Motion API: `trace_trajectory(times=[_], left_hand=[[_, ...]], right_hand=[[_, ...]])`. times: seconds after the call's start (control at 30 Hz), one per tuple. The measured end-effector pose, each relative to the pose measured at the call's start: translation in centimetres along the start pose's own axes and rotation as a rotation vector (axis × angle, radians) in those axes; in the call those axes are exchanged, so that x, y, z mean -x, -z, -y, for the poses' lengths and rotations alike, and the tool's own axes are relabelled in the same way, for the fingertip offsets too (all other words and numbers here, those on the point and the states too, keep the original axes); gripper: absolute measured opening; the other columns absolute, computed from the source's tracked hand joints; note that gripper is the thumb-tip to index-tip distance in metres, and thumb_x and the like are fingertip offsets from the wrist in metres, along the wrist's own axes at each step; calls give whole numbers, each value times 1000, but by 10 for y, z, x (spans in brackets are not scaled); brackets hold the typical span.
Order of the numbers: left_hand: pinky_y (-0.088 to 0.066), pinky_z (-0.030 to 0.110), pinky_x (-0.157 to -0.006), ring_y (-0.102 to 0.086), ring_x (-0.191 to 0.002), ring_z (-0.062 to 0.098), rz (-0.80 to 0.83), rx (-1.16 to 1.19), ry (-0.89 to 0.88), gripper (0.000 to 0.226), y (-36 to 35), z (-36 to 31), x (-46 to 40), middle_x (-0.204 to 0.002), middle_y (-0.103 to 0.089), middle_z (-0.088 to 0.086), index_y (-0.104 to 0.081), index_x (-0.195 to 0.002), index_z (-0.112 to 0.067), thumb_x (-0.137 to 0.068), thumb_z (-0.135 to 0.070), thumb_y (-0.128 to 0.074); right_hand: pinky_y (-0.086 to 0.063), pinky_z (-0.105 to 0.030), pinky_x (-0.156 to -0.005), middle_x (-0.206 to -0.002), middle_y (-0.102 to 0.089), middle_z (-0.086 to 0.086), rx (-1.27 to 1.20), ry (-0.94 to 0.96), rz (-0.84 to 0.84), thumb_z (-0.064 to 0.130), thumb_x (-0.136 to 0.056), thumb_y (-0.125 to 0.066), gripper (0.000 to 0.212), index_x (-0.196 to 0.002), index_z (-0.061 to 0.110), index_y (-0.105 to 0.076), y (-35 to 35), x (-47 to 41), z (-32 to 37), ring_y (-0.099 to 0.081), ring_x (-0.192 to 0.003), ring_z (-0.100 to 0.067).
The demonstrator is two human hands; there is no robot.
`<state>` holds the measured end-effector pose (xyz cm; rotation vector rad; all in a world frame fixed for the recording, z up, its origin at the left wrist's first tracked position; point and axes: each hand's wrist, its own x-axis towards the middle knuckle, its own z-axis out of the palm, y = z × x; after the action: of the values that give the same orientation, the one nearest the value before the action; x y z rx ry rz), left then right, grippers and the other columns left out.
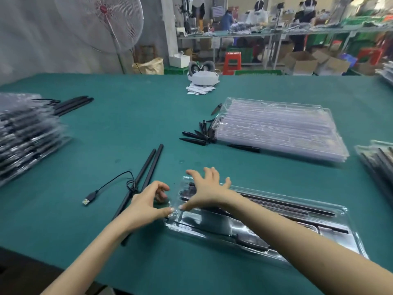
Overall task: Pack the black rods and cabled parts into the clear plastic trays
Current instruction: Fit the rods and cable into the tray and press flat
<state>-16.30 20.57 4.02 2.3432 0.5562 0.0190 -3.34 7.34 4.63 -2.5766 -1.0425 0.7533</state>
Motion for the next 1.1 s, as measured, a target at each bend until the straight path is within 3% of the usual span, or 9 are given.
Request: trace_trajectory(times=[0.1, 0.17, 0.23, 0.37, 0.53, 0.67, 0.77, 0.9, 1.1], left_hand=[[-39, 32, -95, -55, -82, 12, 59, -19, 86, 56, 2, -4, -11, -93, -55, -8, -48, -109, -22, -66, -28, -83], [-43, 26, -77, -52, -68, 11, 128, 57, 156, 61, 5, -4, -15, -92, -55, -4, -48, -108, -20, -57, -30, -79], [-40, 18, -62, -49, -60, 7, 161, 127, 200, 53, 7, 0, -20, -89, -59, -3, -52, -107, -16, -63, -18, -80], [-42, 16, -58, -51, -50, 5, 252, 188, 225, 19, 6, 4, -26, -58, -62, -7, -63, -87, -12, -72, -5, -71], [-44, 19, -63, -57, -54, 11, 407, 209, 169, 9, 17, 2, -17, -59, -66, 7, -61, -85, -10, -93, -14, -58], [-36, 20, -77, -55, -58, 0, 335, -109, 30, 20, 12, 5, -7, -49, -61, -8, -57, -90, -25, -98, -40, -46], [-33, 15, -66, -43, -53, 4, 266, -79, -63, 24, 8, 9, -2, -45, -50, -12, -55, -87, -24, -102, -31, -39], [-31, 17, -58, -36, -55, 6, 303, 50, -90, 12, 17, 21, -3, -53, -45, -7, -52, -106, -19, -101, -16, -43], [-38, 23, -64, -43, -57, 9, 300, -126, -100, 10, 13, 19, -5, -55, -56, -4, -46, -101, -27, -99, -17, -46]], right_hand=[[5, -68, -108, -158, 10, -14, 46, -9, 99, 58, -69, -74, 109, -150, 37, -4, 2, -12, 13, 17, -145, -30], [2, -68, -110, -159, 7, -13, 74, -12, 132, 61, -67, -74, 111, -150, 38, -3, 5, -17, 17, 13, -146, -29], [-1, -67, -110, -159, 5, -12, 96, -9, 142, 64, -65, -75, 113, -150, 37, -5, 9, -20, 18, 9, -146, -29], [-12, -63, -111, -157, -1, -9, 77, 14, 141, 64, -61, -78, 111, -148, 40, -13, 13, -26, 17, 3, -145, -30], [-9, -60, -113, -158, 9, -6, -11, 53, 168, 67, -60, -76, 109, -147, 44, -14, 10, -31, 5, 12, -144, -30], [-1, -64, -112, -158, 14, -6, -44, 62, 179, 70, -60, -74, 109, -147, 45, -13, 7, -31, 2, 19, -143, -29], [3, -65, -111, -158, 15, -4, -49, 59, 187, 69, -60, -74, 108, -146, 46, -14, 8, -31, 2, 20, -143, -28], [3, -67, -110, -158, 13, -4, -19, 43, 184, 66, -60, -77, 107, -146, 45, -16, 10, -29, 5, 18, -144, -28], [-23, -65, -105, -146, -20, -7, 156, 6, 129, 55, -57, -84, 106, -143, 31, -26, 10, -27, 29, -12, -139, -30]])
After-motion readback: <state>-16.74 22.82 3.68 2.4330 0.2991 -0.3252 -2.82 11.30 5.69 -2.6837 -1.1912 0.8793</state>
